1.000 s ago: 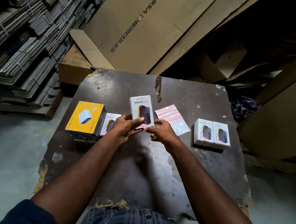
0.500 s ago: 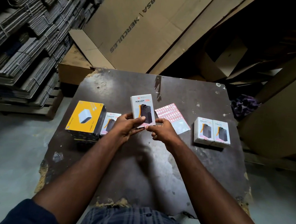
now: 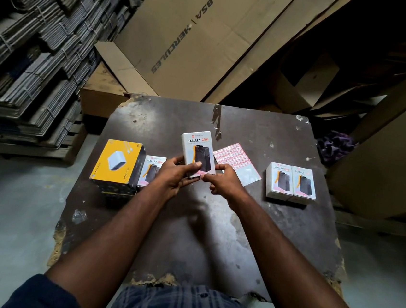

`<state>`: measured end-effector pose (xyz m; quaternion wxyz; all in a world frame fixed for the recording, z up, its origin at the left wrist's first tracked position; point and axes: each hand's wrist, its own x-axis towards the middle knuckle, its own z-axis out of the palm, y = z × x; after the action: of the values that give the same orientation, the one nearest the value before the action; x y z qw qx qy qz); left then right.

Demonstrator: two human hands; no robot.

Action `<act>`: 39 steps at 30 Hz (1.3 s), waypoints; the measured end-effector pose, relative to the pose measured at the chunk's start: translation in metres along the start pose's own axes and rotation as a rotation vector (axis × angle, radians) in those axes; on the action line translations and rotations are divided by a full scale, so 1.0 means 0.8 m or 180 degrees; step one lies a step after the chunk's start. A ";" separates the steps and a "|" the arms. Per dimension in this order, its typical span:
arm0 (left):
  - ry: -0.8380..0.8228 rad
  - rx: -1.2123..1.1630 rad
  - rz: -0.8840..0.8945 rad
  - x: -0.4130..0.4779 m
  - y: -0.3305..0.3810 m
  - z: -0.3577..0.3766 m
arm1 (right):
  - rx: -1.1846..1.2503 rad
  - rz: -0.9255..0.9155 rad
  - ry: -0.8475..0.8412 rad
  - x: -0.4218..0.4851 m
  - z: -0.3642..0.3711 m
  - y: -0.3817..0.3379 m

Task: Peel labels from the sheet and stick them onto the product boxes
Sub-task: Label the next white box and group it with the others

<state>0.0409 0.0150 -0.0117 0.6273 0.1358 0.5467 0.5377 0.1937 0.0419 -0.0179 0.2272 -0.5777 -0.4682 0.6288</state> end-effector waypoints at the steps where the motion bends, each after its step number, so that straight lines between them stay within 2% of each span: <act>1: 0.0001 -0.0007 -0.0011 0.000 0.000 0.000 | 0.0021 0.0001 -0.0004 0.000 0.000 0.000; 15: -0.0012 -0.0024 0.0019 -0.001 0.001 0.003 | 0.0108 -0.0106 0.0050 0.002 0.004 0.003; 23: -0.0078 -0.0027 -0.0164 -0.001 0.007 0.002 | 0.0273 -0.0107 0.0110 0.001 0.008 0.004; 33: 0.0003 0.0073 -0.0255 -0.003 0.009 0.000 | 0.0252 -0.0107 -0.0024 -0.001 0.009 0.007; 39: 0.0042 0.0055 -0.0367 -0.006 0.006 -0.005 | 0.0085 0.0050 -0.0330 0.003 -0.007 0.011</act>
<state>0.0358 0.0113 -0.0073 0.6525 0.1060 0.5623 0.4968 0.2002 0.0417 -0.0259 0.2053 -0.5449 -0.4664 0.6659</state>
